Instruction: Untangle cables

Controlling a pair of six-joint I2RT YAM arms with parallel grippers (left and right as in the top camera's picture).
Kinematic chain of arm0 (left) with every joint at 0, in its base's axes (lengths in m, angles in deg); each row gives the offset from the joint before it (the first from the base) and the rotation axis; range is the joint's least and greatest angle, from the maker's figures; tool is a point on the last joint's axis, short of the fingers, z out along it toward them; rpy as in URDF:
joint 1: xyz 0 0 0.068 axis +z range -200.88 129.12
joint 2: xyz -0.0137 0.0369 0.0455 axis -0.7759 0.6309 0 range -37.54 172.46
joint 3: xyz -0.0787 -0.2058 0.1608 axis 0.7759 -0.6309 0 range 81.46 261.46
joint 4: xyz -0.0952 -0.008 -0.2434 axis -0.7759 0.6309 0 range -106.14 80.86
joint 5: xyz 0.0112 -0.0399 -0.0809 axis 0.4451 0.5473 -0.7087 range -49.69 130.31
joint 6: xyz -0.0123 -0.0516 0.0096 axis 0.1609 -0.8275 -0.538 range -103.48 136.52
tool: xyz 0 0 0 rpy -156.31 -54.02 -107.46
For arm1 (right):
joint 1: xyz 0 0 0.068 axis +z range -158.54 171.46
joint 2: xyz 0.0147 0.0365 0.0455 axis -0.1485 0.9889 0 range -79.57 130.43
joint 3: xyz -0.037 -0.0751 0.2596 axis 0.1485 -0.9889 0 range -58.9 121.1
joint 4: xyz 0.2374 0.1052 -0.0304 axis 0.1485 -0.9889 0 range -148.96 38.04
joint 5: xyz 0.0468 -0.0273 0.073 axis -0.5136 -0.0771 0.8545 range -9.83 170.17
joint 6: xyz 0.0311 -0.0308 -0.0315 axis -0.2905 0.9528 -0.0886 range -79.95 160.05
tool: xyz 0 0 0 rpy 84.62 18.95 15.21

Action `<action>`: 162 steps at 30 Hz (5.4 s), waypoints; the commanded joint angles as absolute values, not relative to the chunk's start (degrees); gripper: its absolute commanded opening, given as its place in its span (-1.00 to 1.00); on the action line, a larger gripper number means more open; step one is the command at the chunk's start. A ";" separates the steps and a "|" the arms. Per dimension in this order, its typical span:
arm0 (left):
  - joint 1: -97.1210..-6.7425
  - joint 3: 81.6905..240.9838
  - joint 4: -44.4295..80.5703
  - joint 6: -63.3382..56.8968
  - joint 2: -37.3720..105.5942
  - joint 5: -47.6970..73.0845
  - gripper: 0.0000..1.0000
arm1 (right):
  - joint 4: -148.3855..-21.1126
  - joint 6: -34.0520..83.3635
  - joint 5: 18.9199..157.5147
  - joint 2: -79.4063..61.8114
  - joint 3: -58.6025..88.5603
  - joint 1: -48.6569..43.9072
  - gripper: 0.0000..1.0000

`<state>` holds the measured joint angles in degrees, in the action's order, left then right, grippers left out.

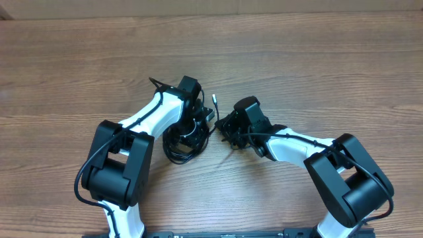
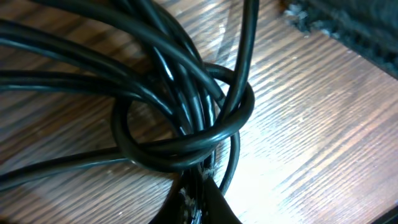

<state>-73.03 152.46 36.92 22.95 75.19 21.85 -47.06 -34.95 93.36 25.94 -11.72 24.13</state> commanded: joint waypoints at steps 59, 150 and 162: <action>-73.80 151.98 45.32 -32.43 67.08 36.45 -0.06 | -72.85 -15.89 96.25 27.19 5.59 20.52 -0.31; -56.69 144.07 31.11 -5.81 68.98 28.28 -0.72 | -92.13 28.72 97.74 22.75 10.57 34.64 -0.17; -64.07 144.09 20.77 -11.41 69.29 22.05 -0.92 | -98.11 31.02 97.74 22.75 10.57 28.17 -0.24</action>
<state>-61.65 144.46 22.82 -7.60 68.48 24.76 -97.31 29.88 98.00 22.40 9.70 29.50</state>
